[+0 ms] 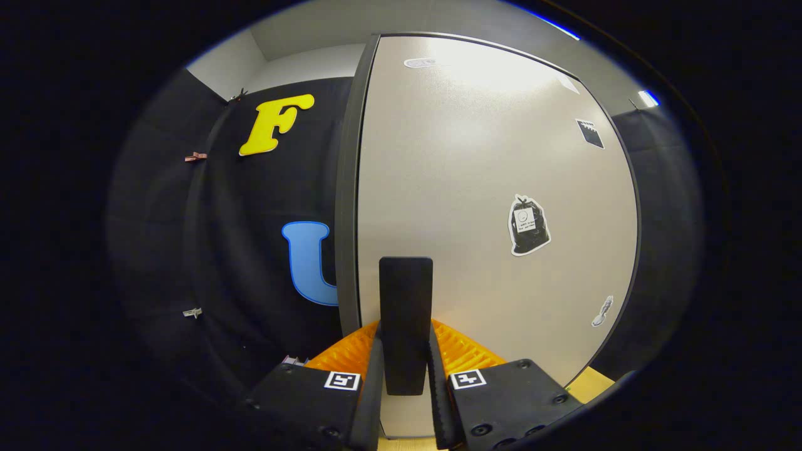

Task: Open the shoe cabinet door, grab the shoes and put them into the shoe cabinet, then close the shoe cabinet door.

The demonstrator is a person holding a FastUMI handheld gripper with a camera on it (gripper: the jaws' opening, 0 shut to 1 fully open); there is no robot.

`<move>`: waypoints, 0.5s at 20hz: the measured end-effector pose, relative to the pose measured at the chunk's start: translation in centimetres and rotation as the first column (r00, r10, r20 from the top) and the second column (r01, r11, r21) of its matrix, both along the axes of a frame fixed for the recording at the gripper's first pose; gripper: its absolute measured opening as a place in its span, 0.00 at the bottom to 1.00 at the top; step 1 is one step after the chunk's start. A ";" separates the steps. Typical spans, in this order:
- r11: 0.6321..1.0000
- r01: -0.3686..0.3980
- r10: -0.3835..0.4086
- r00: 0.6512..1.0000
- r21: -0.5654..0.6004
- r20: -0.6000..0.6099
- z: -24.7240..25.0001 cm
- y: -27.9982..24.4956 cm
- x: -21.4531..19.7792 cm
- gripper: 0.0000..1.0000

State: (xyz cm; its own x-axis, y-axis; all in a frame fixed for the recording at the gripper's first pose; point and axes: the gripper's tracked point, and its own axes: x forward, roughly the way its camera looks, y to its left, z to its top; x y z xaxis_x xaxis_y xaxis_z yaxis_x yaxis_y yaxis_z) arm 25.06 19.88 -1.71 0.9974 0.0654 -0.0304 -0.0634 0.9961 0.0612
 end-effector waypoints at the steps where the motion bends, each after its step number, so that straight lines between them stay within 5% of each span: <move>1: 1.000 -0.010 0.010 1.000 0.001 0.002 0.0 0.1 -0.1 0.30; 3: 1.000 -0.026 0.026 1.000 0.015 -0.007 -0.1 0.0 -0.1 0.23; 10: 0.994 -0.098 0.100 0.995 0.044 -0.031 0.2 -1.4 -5.0 0.22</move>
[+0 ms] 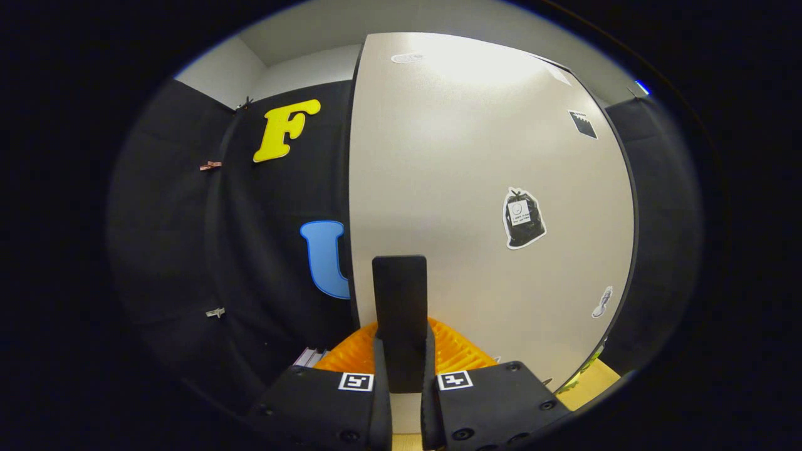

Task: Open the shoe cabinet door, grab the shoes and put them into the shoe cabinet, then close the shoe cabinet door.

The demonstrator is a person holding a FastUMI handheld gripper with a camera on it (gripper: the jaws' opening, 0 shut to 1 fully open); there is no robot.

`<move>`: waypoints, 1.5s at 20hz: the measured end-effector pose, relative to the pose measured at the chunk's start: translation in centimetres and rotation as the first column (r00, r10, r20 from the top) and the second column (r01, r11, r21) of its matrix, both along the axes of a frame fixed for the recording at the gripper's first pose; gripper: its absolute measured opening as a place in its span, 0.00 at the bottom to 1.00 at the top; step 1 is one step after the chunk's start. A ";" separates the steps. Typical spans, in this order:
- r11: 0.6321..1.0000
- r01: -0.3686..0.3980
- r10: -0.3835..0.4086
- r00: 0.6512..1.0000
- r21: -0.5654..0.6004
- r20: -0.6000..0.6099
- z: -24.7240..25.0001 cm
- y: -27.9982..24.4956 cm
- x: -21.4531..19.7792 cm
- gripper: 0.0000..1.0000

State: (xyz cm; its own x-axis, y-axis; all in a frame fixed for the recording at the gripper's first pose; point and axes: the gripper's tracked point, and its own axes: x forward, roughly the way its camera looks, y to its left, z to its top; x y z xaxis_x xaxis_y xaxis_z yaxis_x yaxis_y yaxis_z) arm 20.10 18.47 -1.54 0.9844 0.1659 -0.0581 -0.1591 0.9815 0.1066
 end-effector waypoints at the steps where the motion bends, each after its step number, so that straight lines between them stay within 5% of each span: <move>1: 1.000 -0.011 0.011 1.000 0.003 0.000 0.0 -0.2 -1.0 0.22; 30: 0.990 -0.135 0.137 0.990 0.045 -0.028 1.2 -14.3 -19.2 0.22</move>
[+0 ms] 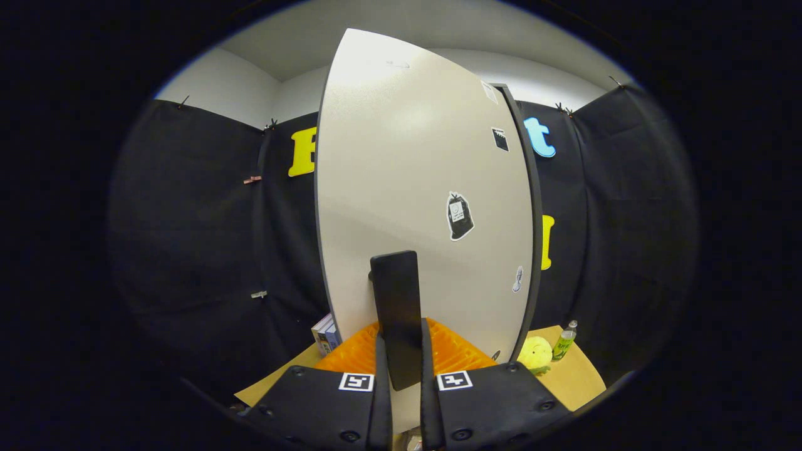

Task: Open the shoe cabinet door, grab the shoes and put them into the shoe cabinet, then close the shoe cabinet door.

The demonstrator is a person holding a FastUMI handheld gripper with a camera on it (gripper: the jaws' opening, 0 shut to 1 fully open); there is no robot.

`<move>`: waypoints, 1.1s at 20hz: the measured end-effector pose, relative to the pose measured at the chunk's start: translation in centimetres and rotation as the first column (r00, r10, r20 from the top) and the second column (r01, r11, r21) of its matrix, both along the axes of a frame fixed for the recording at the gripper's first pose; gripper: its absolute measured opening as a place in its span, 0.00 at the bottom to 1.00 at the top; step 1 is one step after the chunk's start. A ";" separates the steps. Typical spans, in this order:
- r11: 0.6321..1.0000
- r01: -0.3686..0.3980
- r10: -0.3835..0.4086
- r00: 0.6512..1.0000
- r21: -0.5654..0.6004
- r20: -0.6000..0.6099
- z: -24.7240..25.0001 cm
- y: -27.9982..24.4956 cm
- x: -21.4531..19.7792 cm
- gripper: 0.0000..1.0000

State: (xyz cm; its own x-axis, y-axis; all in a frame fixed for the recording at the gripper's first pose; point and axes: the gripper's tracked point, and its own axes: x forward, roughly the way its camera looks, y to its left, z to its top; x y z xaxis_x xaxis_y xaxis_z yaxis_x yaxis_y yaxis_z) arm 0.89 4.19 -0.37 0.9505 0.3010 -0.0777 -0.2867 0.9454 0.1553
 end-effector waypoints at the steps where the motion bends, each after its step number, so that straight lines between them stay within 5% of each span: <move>1: 1.000 0.000 0.000 1.000 -0.001 -0.002 0.0 -0.5 -0.3 0.22; 22: 0.988 0.157 -0.156 0.987 0.011 -0.044 -0.2 -14.9 -4.3 0.20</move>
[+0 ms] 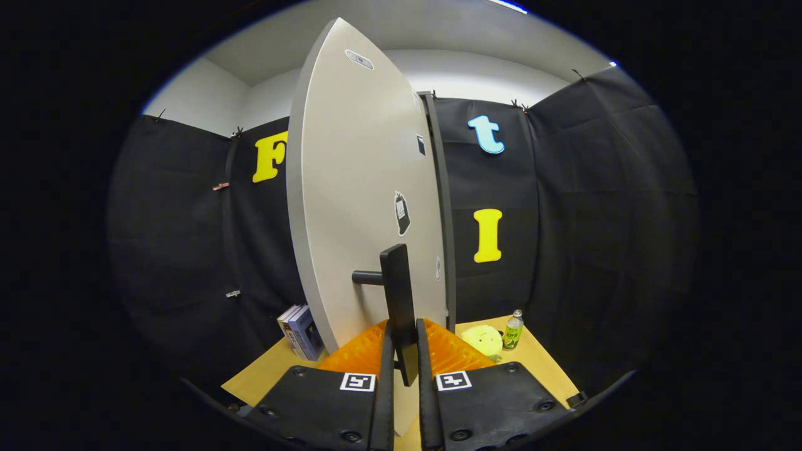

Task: Open the shoe cabinet door, grab the shoes and put them into the shoe cabinet, then close the shoe cabinet door.

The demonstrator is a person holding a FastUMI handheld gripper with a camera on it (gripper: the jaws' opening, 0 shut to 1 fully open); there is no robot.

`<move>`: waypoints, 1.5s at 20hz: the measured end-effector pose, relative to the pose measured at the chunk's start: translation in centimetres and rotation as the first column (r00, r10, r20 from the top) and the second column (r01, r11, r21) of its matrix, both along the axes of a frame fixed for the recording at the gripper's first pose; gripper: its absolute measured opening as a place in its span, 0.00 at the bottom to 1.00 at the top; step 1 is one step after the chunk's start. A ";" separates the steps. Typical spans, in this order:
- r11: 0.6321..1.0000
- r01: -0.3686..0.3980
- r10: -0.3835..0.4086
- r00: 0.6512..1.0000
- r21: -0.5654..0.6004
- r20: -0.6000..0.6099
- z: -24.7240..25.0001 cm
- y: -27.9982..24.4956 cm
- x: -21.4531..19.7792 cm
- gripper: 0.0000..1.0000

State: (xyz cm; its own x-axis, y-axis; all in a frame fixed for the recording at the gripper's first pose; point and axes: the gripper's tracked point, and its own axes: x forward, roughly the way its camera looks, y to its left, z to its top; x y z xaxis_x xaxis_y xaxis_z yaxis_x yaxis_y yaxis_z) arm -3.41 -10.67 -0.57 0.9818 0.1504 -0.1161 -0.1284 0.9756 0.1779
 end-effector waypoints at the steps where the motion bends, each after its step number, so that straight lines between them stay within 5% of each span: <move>1: 1.000 0.008 -0.008 1.000 0.003 -0.001 0.0 -0.7 0.0 0.20; 11: 0.994 0.078 -0.079 0.997 0.080 0.016 0.1 -9.4 0.4 0.15; 15: 0.986 0.008 -0.010 1.000 0.165 0.014 0.0 -8.8 0.1 0.15; 24: 0.995 0.102 -0.103 0.994 0.019 0.043 0.1 -8.8 -2.3 0.20; 30: 0.999 0.043 -0.043 0.999 -0.007 0.018 -0.9 -4.1 -6.8 0.34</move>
